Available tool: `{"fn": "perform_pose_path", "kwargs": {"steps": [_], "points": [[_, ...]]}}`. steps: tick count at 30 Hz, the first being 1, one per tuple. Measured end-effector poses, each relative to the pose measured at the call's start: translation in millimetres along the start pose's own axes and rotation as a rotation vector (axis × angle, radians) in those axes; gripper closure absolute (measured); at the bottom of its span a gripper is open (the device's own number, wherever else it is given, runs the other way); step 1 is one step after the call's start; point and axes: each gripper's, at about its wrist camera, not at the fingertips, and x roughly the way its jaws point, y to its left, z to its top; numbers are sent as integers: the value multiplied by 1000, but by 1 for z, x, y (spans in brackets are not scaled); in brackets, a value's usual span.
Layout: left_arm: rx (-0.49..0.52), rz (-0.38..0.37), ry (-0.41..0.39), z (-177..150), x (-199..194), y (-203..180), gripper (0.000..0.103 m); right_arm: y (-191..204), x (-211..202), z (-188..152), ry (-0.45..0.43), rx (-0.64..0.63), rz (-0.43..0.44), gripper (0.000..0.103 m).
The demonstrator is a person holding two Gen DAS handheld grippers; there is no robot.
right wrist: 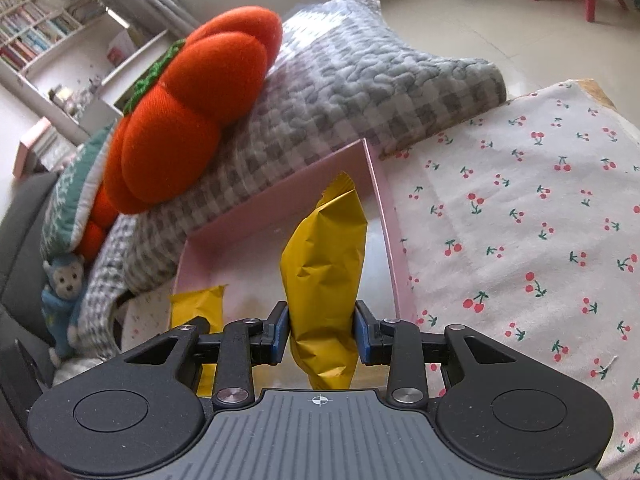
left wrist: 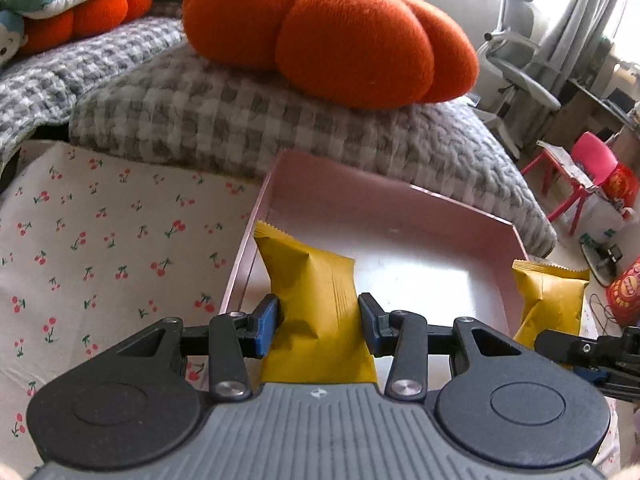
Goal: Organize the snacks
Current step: 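Carry both yellow packets over the box and lower them inside, then open both tools to release the packets and lift away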
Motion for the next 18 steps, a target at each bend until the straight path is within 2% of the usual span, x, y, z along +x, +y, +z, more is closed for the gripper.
{"fn": "perform_pose_path", "kwargs": {"steps": [7, 14, 17, 18], "points": [[13, 11, 33, -7, -5, 2, 62, 3, 7, -1, 17, -37, -30, 68], [-24, 4, 71, -6, -8, 9, 61, 5, 5, -2, 20, -55, -45, 67], [-15, -7, 56, -7, -11, 9, 57, 7, 1, -1, 10, -67, -54, 54], [-11, -12, 55, -6, -10, 6, 53, 8, 0, -1, 7, -72, -57, 49]]}}
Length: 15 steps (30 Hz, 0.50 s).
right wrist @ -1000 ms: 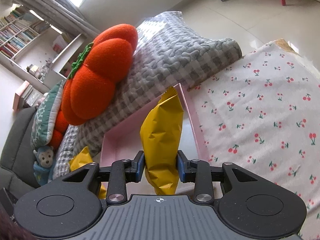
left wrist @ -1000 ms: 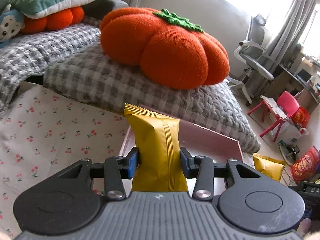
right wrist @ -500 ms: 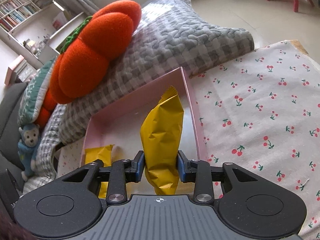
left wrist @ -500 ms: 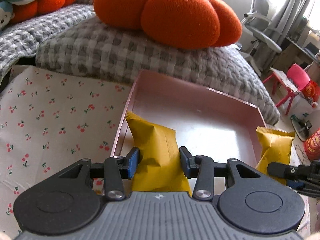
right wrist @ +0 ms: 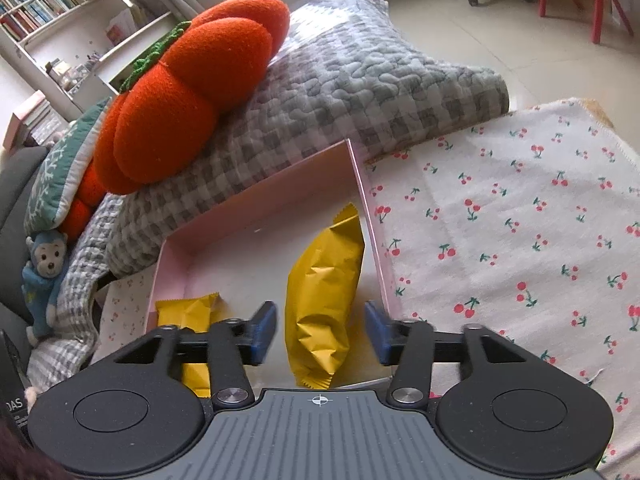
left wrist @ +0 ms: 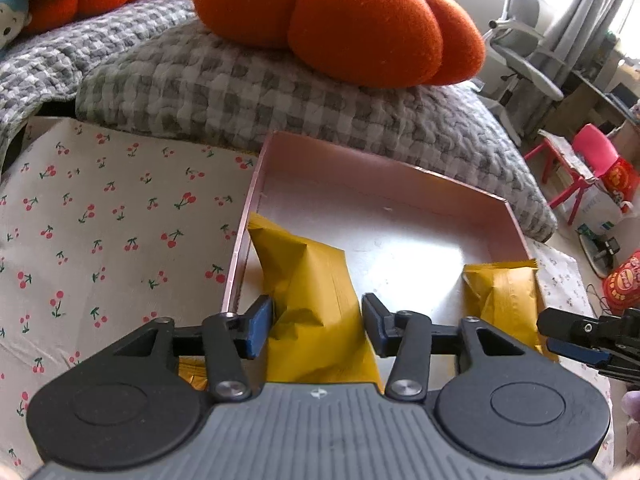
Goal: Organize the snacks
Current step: 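Open both tools to release the packets and lift away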
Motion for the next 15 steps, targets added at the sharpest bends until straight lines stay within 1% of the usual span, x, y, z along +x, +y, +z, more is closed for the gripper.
{"fn": "perform_pose_path", "kwargs": {"steps": [1, 2, 4, 5, 6, 7, 8, 10, 15], "points": [[4, -6, -4, 1, -1, -1, 50, 1, -2, 0, -1, -6, -1, 45], [8, -11, -12, 1, -2, -3, 43, 2, -3, 0, 0, -12, -1, 44], [20, -20, -31, 1, -7, -7, 28, 3, -6, 0, 6, -19, 5, 37], [30, -25, -38, 1, -8, -10, 25, 4, -9, 0, 8, -24, 7, 34], [40, -29, -42, 1, -10, -12, 21, 6, -11, -1, 8, -33, 2, 29], [49, -33, -45, 1, -13, -15, 18, 7, -14, -1, 5, -41, -5, 26], [58, -37, -47, 1, -15, -17, 16, 8, -17, -2, 1, -50, -9, 26], [67, -43, -49, 0, -20, -20, 9, 10, -22, -3, 0, -58, -5, 23], [84, -45, -44, -2, -37, -24, 1, 13, -42, -6, -23, -75, -9, 18]]}}
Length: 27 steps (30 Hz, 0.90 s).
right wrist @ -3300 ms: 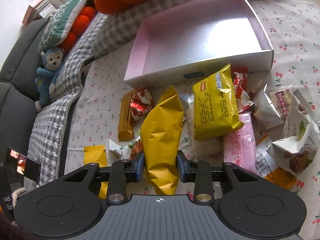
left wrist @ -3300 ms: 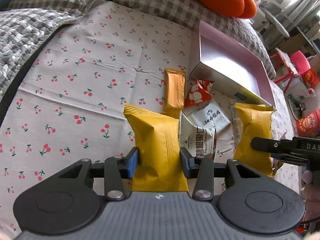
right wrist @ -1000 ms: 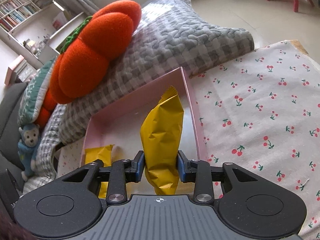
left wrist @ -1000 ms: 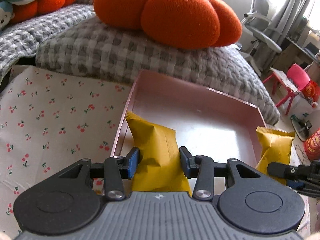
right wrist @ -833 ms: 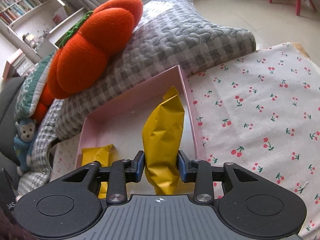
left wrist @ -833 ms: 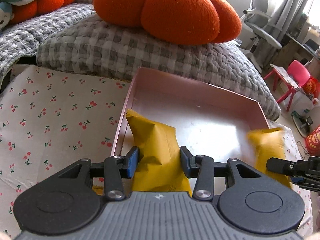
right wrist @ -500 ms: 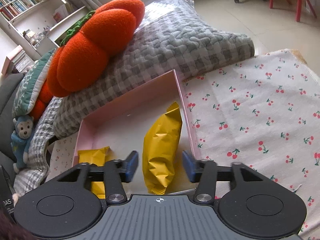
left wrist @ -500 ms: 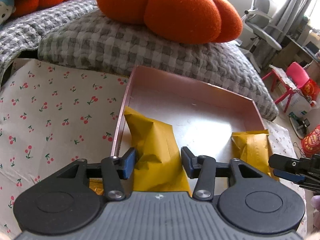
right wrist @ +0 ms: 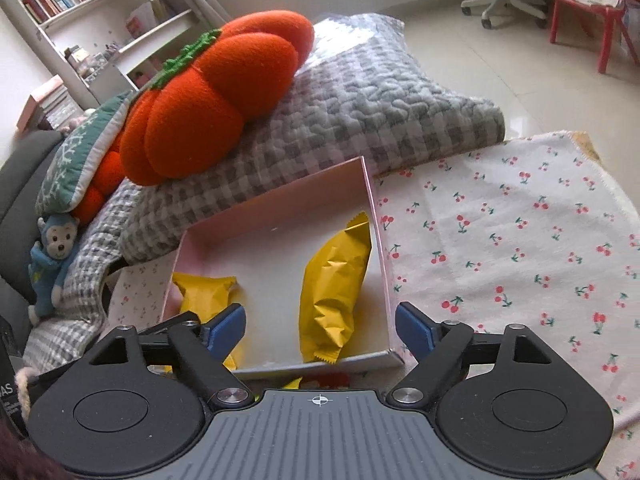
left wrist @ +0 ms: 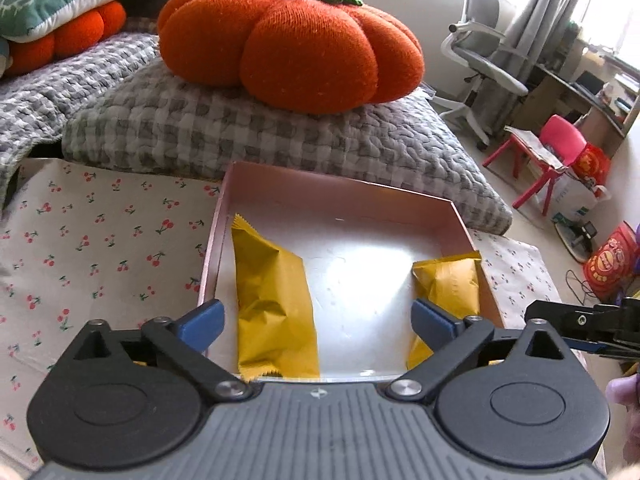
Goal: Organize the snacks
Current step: 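Open both tools to release the packets and lift away, then grasp white pecan packet with left tool while right tool grasps yellow chip bag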
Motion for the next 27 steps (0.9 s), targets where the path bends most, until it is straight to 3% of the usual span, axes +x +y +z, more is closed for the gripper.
{"fn": "perform_pose_path", "kwargs": {"steps": [14, 20, 24, 27], "points": [[8, 77, 50, -34, -48, 31, 1, 10, -56, -37, -42, -124, -37, 11], [-1, 67, 34, -61, -56, 51, 0, 12, -57, -68, -32, -202, -58, 11], [63, 58, 38, -76, -53, 55, 1, 13, -54, -90, -64, -268, -79, 11], [168, 32, 39, -83, -55, 56, 1, 17, -50, -102, -81, -333, -93, 11]]}}
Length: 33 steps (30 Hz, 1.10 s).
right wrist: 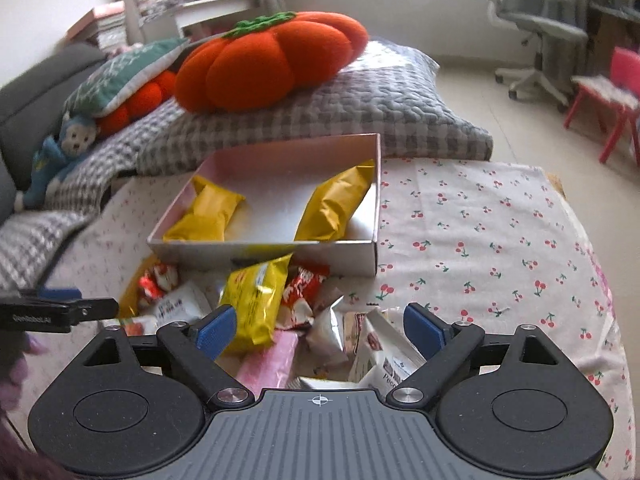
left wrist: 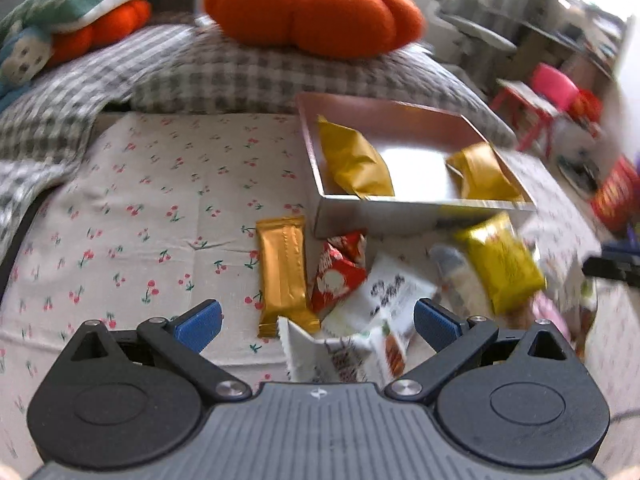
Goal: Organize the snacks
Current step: 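Grasp white pecan packet with left tool while right tool grasps yellow chip bag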
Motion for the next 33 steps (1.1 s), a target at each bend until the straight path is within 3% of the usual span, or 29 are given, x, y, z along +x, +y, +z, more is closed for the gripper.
{"fn": "perform_pose_path", "kwargs": {"steps": [8, 16, 27, 33], "points": [[299, -171, -12, -12, -6, -15, 1, 27, 12, -9, -11, -128, -20, 11], [468, -241, 45, -22, 6, -26, 1, 58, 30, -13, -10, -258, -24, 11], [505, -271, 102, -26, 0, -15, 5, 88, 61, -19, 18, -384, -35, 11], [496, -267, 83, -25, -4, -15, 9, 94, 70, -18, 22, -396, -61, 11]]}}
